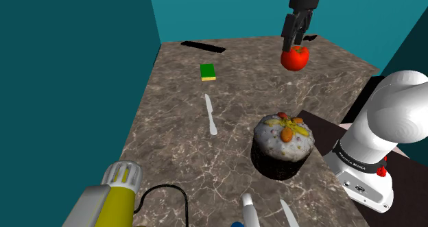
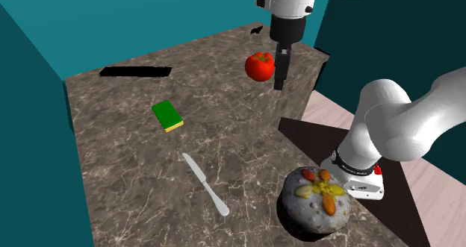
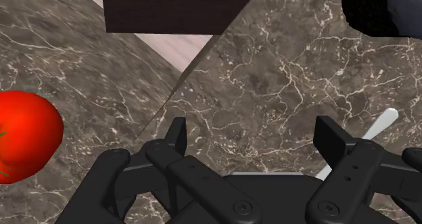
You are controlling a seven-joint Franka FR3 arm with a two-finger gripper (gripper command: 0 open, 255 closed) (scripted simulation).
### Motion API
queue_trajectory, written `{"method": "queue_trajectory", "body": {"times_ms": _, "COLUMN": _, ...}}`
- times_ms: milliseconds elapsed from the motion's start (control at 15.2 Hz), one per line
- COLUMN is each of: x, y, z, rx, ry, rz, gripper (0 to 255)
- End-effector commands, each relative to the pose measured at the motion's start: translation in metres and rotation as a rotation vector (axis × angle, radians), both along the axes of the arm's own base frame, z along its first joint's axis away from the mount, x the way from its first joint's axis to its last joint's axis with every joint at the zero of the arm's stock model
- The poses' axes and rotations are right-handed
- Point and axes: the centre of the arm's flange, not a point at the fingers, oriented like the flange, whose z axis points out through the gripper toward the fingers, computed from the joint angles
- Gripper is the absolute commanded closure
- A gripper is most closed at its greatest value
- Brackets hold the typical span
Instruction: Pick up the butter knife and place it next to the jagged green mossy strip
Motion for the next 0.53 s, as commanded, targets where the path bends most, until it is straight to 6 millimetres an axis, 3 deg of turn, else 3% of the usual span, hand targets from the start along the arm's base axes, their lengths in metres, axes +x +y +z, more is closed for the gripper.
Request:
{"method": "queue_trajectory", "body": {"times_ms": 0, "x": 0.0, "y": 0.0, "z": 0.0, "rx": 0.0, "ry": 0.0, "rz": 0.0, "gripper": 0}}
{"method": "queue_trajectory", "body": {"times_ms": 462, "x": 0.022, "y": 0.065, "z": -0.054, "rx": 0.027, "ry": -0.019, "rz": -0.193, "gripper": 0}}
